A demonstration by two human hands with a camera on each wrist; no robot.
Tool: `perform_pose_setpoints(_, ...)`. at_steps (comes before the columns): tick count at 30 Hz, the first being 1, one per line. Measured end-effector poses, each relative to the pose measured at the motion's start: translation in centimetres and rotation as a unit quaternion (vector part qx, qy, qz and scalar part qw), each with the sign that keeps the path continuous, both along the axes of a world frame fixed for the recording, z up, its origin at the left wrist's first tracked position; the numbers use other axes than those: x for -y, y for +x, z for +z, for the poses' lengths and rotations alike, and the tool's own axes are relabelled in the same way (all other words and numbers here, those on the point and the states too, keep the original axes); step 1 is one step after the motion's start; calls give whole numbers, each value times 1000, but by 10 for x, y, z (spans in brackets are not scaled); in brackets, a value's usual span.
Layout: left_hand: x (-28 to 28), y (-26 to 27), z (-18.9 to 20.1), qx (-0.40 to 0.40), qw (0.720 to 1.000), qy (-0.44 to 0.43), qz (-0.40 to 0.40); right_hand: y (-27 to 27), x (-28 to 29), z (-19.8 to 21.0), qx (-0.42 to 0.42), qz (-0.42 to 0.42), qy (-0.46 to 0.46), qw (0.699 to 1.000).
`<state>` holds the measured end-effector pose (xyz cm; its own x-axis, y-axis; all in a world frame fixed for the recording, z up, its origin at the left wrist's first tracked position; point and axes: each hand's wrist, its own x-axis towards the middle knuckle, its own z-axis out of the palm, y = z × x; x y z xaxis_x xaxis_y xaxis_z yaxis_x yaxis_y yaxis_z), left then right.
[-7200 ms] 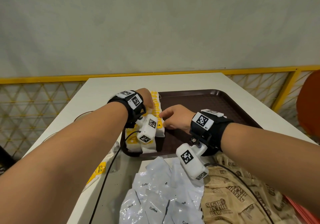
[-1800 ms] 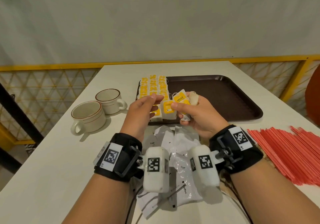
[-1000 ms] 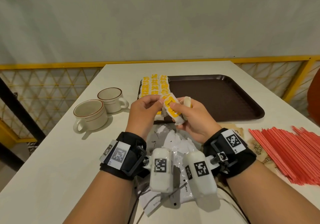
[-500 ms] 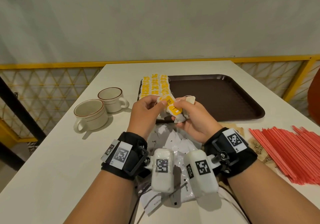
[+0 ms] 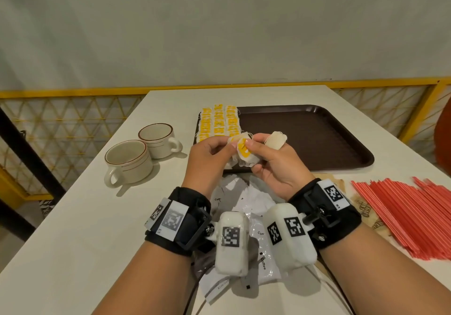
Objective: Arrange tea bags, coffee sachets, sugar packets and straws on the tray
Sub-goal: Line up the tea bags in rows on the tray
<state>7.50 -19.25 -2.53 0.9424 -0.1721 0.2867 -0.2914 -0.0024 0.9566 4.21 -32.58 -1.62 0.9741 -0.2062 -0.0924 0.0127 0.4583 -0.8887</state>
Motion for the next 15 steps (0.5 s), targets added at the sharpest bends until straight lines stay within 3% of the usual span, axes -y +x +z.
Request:
perform_pose_setpoints(8,6,-5,-1,5,1000,11,-10,4,1,-4,0,-30,-3,1000)
perform_pose_setpoints(13,-5,5,-2,-15,999,-1,30,2,7,2,-55,10,-100,993)
perform_pose_setpoints(15,-9,9,-2,-23,999,-9,45,1,11,4,-74,36,-76,994)
